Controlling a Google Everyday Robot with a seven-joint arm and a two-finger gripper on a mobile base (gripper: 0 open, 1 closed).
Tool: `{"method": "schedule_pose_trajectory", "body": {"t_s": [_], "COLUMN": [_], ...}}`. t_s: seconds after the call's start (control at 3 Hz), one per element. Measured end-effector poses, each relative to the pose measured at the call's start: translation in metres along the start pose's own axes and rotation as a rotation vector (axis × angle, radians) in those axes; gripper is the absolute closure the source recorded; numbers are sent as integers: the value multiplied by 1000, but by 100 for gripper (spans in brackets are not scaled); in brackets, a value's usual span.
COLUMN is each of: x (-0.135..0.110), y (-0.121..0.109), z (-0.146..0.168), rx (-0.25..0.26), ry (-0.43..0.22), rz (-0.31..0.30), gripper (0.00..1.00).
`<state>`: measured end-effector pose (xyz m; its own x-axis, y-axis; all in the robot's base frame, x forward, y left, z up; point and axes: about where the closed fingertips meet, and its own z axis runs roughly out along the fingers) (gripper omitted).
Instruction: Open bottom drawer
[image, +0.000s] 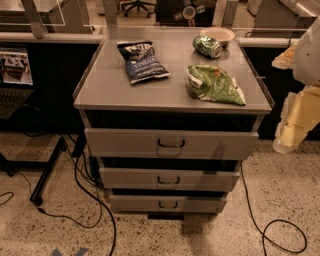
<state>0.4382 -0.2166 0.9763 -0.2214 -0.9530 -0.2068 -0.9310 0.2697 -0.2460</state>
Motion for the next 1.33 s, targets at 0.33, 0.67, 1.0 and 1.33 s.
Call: {"method": "schedule_pose_trajectory", "body": {"t_s": [0.33, 0.67, 1.0, 1.33], "x": [0, -1, 0, -11], "y": [0, 8, 40, 81], "z": [0, 8, 64, 152], "rx": [0, 12, -52, -196], "ry": [0, -37, -169, -333], "rz": [0, 16, 119, 272], "gripper": [0, 0, 0, 0]}}
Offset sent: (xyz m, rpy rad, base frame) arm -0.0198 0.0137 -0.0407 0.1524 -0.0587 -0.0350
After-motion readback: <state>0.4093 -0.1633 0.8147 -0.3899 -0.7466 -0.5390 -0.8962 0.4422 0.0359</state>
